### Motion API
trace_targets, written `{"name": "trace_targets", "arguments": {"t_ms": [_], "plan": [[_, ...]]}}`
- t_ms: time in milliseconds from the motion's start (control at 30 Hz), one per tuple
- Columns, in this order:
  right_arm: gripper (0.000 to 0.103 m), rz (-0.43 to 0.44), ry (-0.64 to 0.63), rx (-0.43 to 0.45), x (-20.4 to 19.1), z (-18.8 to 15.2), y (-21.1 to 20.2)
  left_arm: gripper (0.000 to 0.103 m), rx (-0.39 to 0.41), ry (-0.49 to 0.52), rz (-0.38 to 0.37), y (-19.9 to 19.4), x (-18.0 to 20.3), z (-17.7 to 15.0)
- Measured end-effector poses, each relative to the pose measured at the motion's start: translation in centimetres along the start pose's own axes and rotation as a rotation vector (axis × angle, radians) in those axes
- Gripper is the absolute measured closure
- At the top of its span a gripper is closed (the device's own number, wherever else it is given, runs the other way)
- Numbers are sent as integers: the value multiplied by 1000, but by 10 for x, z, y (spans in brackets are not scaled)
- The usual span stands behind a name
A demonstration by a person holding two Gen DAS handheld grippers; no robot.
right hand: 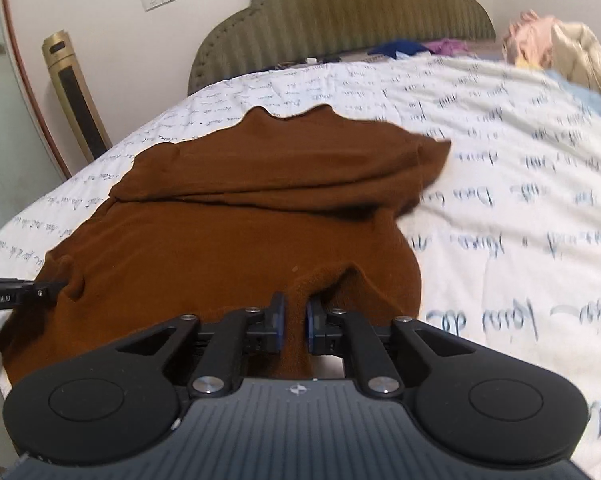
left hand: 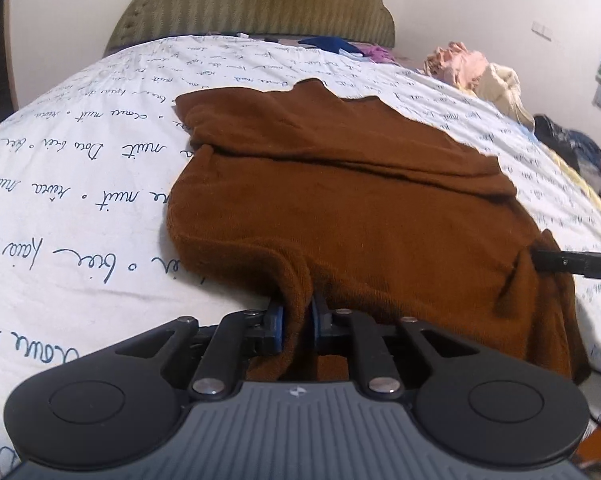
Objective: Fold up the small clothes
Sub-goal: 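Close both grippers on the brown sweater hem, then lift the hem with both grippers off the bed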
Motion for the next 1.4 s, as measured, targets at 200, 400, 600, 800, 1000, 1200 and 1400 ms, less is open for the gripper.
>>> {"name": "trace_targets", "arguments": {"t_ms": [200, 400, 600, 800, 1000, 1200, 1400], "plan": [[36, 66, 90, -56, 14, -23, -23, 46, 6, -28, -20, -11, -9, -14], [36, 135, 111, -159, 22, -54, -49, 43, -14, -17, -52, -22, -12, -31], [38, 176, 99, -207, 10, -75, -58, 44, -14, 14, -104, -31, -7, -40], [63, 167, 41, -217, -14, -84, -54, 45, -15, 38, -95, -33, -1, -44], [85, 147, -30, -202, -31, -84, -52, 90, -31, 28, -100, -35, 4, -43], [86, 198, -17, -162, -34, -65, -69, 91, 37, 0, -140, -58, 6, -28], [87, 281, -10, -69, -39, -34, -107, 91, 163, -30, -169, -95, 3, -4]]}}
Point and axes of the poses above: each gripper's, at about its wrist camera, not at the fingertips, and y roughly the way its jaws point, x to its right, z to its top, the point moved 8 cm from there along y, roughly the way its jaws point, and after that the axes turned 14 degrees about y, right-handed, at the moved point
